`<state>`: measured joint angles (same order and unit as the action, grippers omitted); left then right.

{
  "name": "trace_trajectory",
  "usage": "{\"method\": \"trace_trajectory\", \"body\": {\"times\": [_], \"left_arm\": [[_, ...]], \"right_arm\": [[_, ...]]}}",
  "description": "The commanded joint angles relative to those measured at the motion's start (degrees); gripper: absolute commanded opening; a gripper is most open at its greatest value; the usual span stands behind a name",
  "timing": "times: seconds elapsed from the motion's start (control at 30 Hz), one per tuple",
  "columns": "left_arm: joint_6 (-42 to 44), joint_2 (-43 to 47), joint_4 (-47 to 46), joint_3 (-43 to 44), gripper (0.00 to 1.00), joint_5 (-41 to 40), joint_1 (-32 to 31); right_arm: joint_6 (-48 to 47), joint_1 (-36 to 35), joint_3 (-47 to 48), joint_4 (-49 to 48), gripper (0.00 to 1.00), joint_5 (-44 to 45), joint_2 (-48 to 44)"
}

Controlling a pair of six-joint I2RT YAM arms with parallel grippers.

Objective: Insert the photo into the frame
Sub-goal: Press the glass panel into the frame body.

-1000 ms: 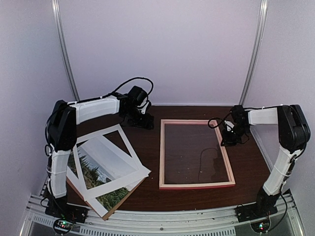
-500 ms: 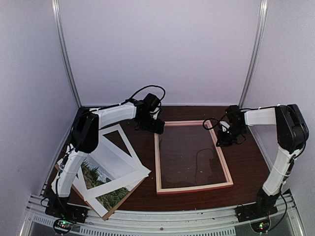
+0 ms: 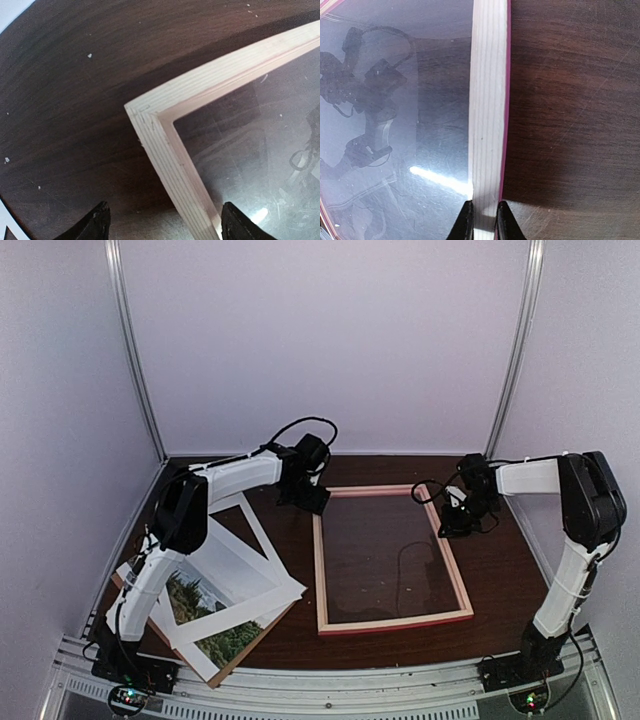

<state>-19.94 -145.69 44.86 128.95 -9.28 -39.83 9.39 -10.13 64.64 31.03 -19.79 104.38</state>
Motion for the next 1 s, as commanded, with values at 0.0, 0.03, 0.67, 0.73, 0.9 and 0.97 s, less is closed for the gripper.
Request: {"method": "trace_trajectory", "body": {"times": [0.0, 0.03, 0.67, 0.73, 0.9, 0.97], "left_arm": [[1.81, -2.66, 2.16, 3.00, 0.76, -4.04, -0.16], [1.90, -2.96, 2.28, 3.40, 0.76, -4.32, -0.16], [4.39, -8.59, 5.06, 10.19, 0.71, -10.02, 0.19], [4.67, -9.26, 5.17, 10.91, 0.72, -10.67, 0.40], [3.58, -10.94, 6.75, 14.05, 0.72, -8.80, 1.69], [2.99, -11.11, 6.83, 14.39, 0.72, -8.13, 2.22]], "right_arm": [[0.89, -0.85, 0.31, -1.41, 0.11, -2.16, 2.28], [0.89, -0.86, 0.31, -1.34, 0.11, -2.11, 2.20], [1.03, -0.80, -0.51, -1.19, 0.11, -1.52, 1.30], [1.06, -0.88, -0.84, -1.29, 0.11, -1.36, 0.98], [1.25, -0.79, -1.87, -1.64, 0.11, -1.02, 0.07], [1.53, -0.84, -2.17, -1.82, 0.11, -1.03, -0.19]]}}
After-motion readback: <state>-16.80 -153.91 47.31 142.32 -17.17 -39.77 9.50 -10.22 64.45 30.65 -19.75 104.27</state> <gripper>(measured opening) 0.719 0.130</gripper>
